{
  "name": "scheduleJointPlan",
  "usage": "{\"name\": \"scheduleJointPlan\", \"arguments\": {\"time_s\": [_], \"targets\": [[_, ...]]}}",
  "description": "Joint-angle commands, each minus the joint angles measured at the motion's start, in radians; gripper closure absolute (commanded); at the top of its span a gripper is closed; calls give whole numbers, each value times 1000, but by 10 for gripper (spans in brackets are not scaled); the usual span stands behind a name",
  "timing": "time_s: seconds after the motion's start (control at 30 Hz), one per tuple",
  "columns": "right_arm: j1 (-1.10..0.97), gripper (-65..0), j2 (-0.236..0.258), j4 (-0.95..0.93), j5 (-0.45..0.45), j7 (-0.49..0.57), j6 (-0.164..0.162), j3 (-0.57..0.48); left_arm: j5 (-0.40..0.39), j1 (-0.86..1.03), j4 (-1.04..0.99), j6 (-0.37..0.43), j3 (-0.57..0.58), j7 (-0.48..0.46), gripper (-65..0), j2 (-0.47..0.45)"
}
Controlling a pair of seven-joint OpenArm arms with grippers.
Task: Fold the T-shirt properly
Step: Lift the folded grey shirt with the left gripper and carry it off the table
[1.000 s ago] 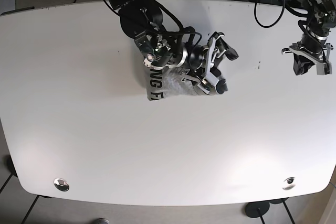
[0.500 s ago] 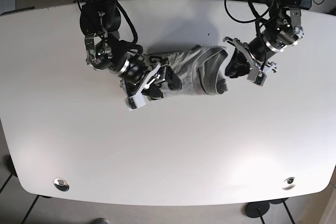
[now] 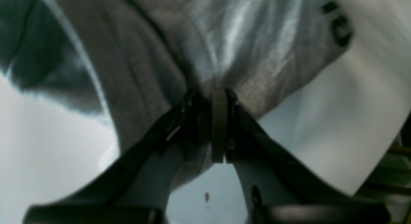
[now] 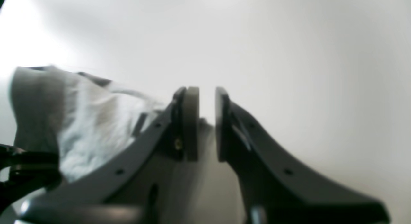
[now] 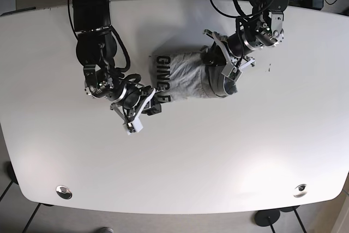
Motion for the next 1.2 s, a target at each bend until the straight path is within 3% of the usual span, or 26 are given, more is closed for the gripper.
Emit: {"name": "scheduleJointPlan", "arguments": {"time_s": [0.03,0.27,0.4,0.6,0.7,0.83,0.93,1.03,1.13,1.2], "targets": [[15,-73,-3,-5,-28,55,16,-5,-8,-13,-36,-4,-23,-18,-63,-7],[-65,-73,55,-36,-54,156,19,-5,9,-160,-171,-8,-40,-19,-63,-29],[-129,-73,83,7,-54,176,19,-5,70,-337,-314,-11,-20,-19,-63,-33],[-247,-73,78,170,-63,170,19,-14,95,-529,-487,-11,89,-72,-63,-36],[-267,-73,80,211,-63,170,8,-99,95,-569,-496,-10,129,-78,-64,-33],[-267,-73,77,227,-63,170,7,-208,93,-612,-492,-5,132,-76,-187,-30],[-263,-73,77,227,-63,172,-58,-251,95,-610,-403,4,132,-78,-264,-29],[-261,-73,77,227,-61,173,-61,-249,96,-564,-297,145,143,-82,-337,-7],[-247,-73,83,227,-54,173,-61,-240,124,-501,-199,383,216,-115,-458,20],[-247,-73,80,227,-52,172,-61,-197,187,-449,-151,550,341,-190,-525,20]]}}
